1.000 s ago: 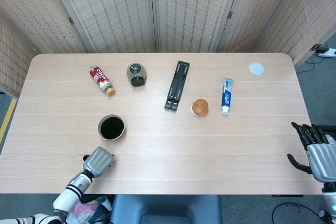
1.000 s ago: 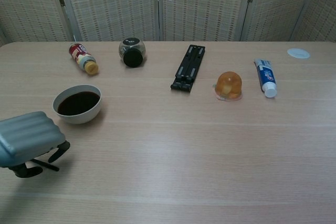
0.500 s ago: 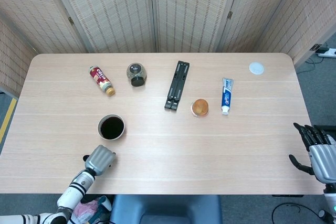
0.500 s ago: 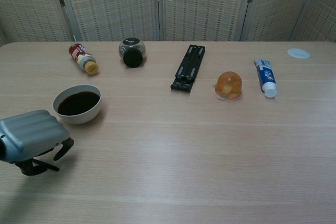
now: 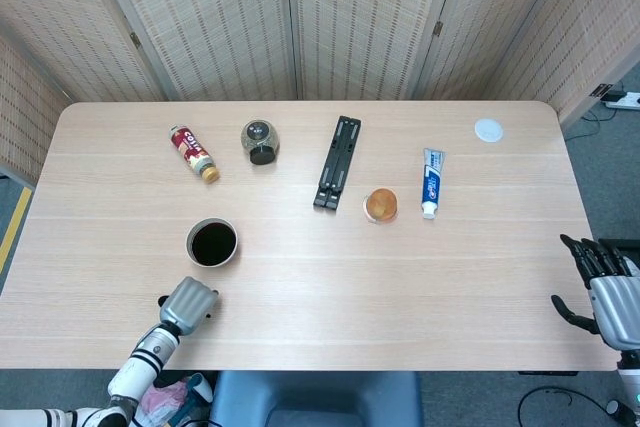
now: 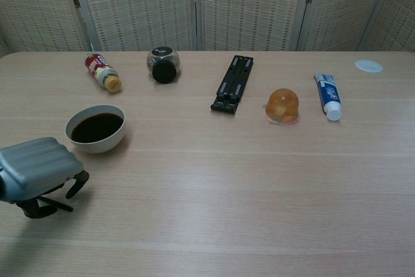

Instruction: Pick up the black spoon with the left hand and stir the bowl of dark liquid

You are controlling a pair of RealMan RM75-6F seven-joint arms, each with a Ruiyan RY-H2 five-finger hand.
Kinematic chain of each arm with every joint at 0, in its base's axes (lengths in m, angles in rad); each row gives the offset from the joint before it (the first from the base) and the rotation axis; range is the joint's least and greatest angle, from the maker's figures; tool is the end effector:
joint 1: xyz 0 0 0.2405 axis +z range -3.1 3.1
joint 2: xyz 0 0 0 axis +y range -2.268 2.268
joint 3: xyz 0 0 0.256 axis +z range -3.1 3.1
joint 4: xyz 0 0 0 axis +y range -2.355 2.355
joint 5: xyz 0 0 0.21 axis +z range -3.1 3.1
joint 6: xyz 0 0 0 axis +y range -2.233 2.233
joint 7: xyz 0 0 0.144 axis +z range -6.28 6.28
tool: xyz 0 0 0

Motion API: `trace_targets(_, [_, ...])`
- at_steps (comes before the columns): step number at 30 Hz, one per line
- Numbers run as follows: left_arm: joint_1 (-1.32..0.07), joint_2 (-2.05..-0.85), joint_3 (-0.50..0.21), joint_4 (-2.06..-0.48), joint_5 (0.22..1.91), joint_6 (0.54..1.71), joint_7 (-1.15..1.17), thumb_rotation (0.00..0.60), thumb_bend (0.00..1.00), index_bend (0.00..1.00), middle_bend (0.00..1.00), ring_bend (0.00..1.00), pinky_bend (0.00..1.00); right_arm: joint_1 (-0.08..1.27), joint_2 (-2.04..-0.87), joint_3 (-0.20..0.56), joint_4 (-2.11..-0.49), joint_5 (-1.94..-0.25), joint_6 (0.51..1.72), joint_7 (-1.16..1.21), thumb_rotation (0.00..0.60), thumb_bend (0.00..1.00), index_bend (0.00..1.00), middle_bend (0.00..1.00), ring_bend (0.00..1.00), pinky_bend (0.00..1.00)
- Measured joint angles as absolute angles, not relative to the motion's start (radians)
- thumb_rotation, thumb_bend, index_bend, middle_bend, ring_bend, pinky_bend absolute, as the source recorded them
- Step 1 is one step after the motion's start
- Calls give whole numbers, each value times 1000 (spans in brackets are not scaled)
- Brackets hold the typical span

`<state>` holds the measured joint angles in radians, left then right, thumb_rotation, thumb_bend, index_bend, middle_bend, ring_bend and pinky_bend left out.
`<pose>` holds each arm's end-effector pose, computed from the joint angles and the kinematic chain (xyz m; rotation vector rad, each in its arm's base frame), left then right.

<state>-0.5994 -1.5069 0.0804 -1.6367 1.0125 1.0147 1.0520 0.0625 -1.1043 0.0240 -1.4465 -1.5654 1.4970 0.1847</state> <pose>-0.2191 0.2468 -0.0367 -2.1498 -0.5040 -0.2665 -0.3406 -0.1704 0.1760 1.4218 -0.9080 0.9128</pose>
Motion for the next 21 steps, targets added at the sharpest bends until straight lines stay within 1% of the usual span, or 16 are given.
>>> trace_targets(21, [-615, -1534, 109, -1627, 1002, 1050, 1053, 600, 369, 534, 926, 828, 1000, 57, -1104, 23, -1448, -1562, 1501, 183, 600, 210, 4, 171, 118, 91])
